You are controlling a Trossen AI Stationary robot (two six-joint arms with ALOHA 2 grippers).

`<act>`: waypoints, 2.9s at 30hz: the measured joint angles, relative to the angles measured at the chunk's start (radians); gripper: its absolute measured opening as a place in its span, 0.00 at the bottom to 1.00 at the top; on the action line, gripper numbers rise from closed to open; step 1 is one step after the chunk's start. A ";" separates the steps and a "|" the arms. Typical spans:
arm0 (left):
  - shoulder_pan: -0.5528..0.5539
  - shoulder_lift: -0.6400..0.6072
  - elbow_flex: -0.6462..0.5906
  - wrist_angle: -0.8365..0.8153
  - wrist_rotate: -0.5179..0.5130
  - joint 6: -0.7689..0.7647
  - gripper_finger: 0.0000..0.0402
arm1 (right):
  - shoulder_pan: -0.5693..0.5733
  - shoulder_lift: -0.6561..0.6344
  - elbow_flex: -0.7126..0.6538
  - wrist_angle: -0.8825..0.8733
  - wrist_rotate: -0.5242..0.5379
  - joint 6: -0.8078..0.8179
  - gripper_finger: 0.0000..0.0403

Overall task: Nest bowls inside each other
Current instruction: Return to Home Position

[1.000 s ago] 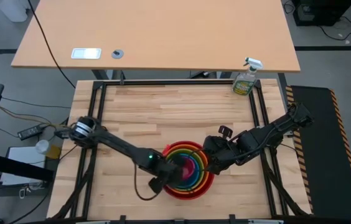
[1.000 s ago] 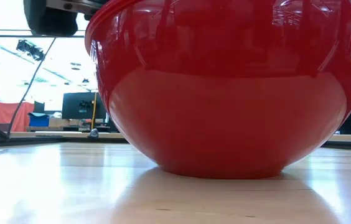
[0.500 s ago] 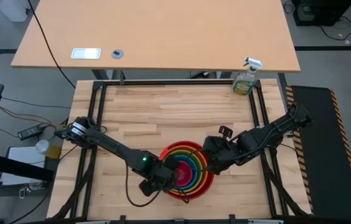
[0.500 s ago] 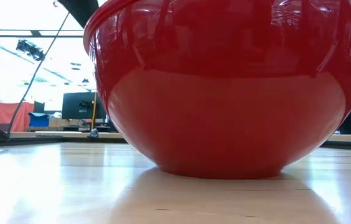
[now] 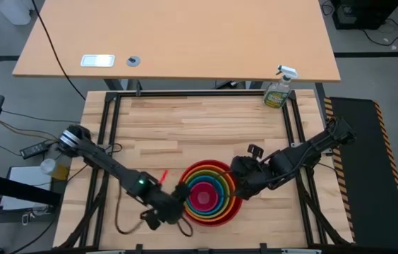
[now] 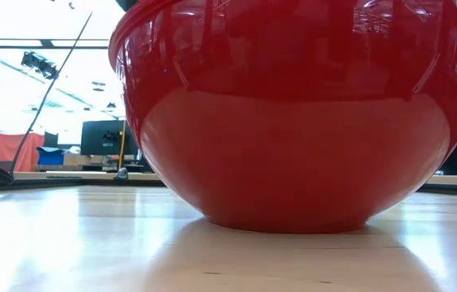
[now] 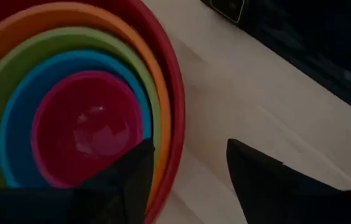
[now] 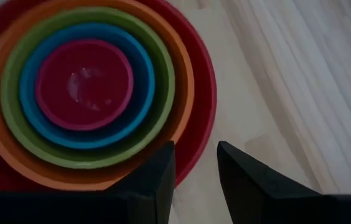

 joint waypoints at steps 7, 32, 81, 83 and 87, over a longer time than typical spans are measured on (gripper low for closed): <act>0.012 -0.301 -0.231 0.228 -0.015 -0.117 0.43 | 0.042 -0.017 -0.088 0.017 0.097 -0.025 0.31; 0.177 -1.218 -0.986 0.680 -0.080 -0.321 0.41 | -0.199 -1.021 -1.164 1.321 0.050 -0.509 0.10; 0.085 -1.552 -1.274 0.666 0.082 -0.326 0.41 | -0.236 -1.595 -1.549 1.395 0.379 -0.697 0.05; 0.089 -1.552 -1.274 0.681 0.051 -0.347 0.41 | -0.236 -1.595 -1.549 1.395 0.379 -0.697 0.05; 0.089 -1.551 -1.273 0.684 0.025 -0.378 0.41 | -0.236 -1.595 -1.549 1.394 0.379 -0.697 0.05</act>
